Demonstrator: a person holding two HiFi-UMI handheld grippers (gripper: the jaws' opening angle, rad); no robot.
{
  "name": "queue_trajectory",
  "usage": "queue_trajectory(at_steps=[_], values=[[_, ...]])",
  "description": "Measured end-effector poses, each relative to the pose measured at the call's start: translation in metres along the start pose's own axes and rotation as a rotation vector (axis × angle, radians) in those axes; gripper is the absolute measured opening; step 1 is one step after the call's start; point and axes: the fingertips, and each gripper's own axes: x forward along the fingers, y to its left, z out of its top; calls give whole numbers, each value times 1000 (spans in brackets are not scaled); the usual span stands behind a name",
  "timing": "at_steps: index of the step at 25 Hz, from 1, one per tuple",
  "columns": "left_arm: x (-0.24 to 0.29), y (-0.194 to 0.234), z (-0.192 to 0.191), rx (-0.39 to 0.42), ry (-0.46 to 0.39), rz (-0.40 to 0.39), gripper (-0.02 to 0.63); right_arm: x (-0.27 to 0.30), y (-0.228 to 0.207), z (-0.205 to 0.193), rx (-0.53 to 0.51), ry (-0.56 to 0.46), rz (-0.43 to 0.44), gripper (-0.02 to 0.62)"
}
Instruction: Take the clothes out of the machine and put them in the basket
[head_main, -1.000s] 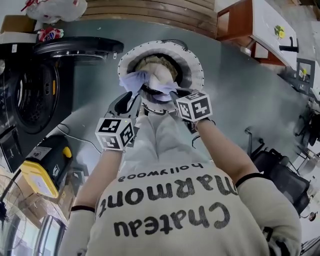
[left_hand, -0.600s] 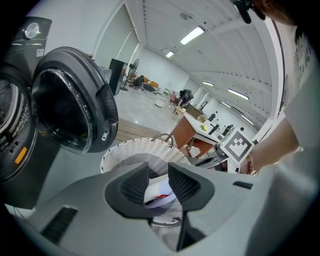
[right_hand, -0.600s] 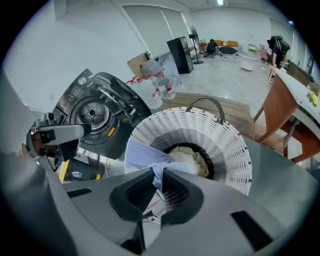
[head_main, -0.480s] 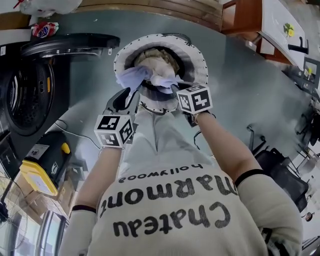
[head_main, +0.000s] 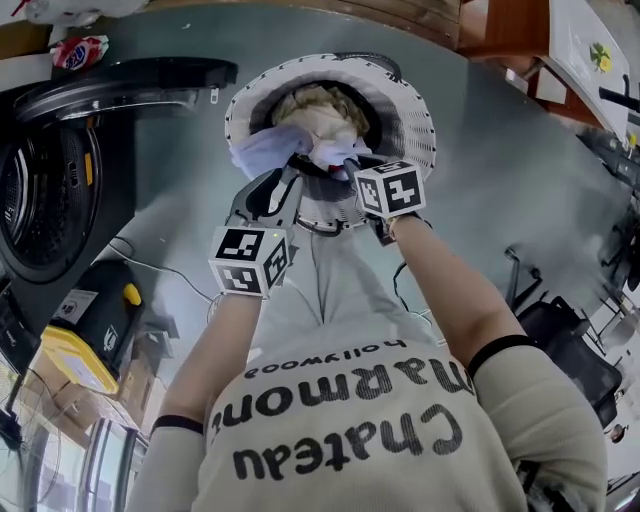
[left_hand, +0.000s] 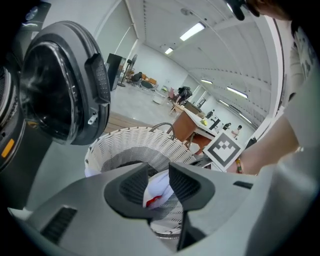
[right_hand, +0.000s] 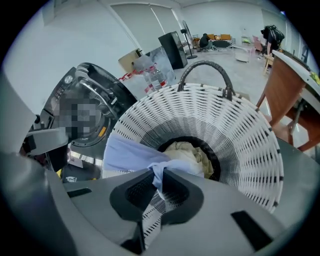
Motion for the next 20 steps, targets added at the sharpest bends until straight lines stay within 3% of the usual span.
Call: queue_trajectory(at_steps=[10,20], values=[[29,26,-32,92,35,-27,121,64,-25,-21,20,44,-4,38],[39,57,-39,75,38,-23,146,107,-41,-49,24,117,-17,40]])
